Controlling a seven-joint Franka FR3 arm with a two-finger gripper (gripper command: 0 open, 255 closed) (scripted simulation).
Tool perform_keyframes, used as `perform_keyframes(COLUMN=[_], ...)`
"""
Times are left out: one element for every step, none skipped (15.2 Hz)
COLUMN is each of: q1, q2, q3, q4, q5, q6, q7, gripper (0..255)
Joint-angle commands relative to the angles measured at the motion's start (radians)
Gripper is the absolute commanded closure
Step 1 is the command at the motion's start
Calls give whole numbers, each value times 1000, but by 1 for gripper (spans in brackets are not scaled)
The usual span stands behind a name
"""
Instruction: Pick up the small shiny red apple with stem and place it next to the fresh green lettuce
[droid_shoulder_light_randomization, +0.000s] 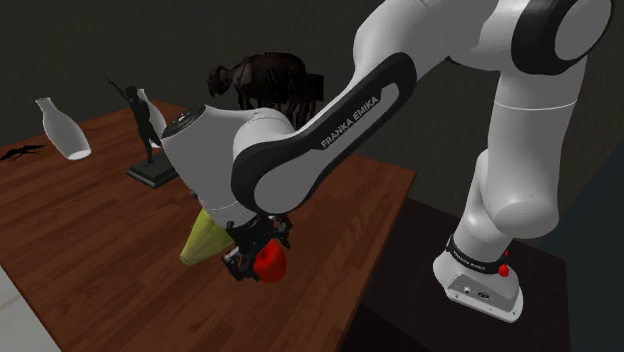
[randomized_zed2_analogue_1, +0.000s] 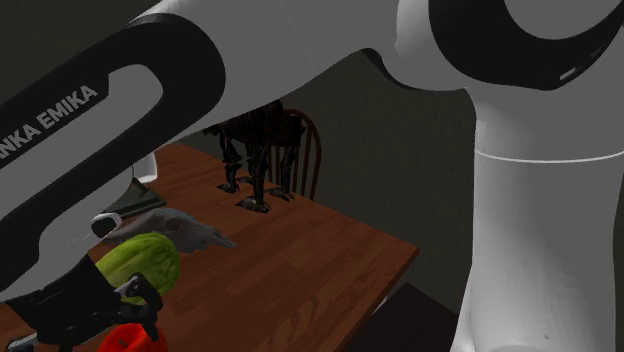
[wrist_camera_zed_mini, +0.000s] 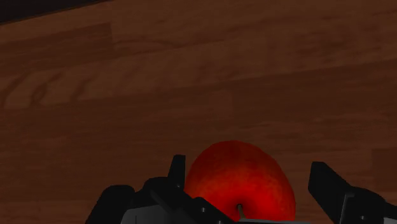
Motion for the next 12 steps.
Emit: perform_keyframes(q1=[2, 2, 2, 2, 2, 2, 2, 2, 2, 2, 2, 2], q2=[17, 19, 22, 24, 27, 33, 32, 33, 33, 33, 33, 33], q3=[-3, -4, -4, -5, -6, -8, -8, -8, -8, -8, -8, -8], q4=[4, -7, -18, -29, -39, -55, -55, -55, -55, -55, -55, -55], q5=[-18, -20, -22, -24, -27, -31, -31, -31, -31, -31, -31, -31], q6=[-1, 12, 25, 38, 51, 71, 72, 72, 72, 71, 71, 71], q7=[-8, -6, -5, -3, -2, 1, 1, 1, 1, 1, 1, 1], gripper=[0, 0, 0, 0, 0, 0, 0, 0, 0, 0, 0, 0])
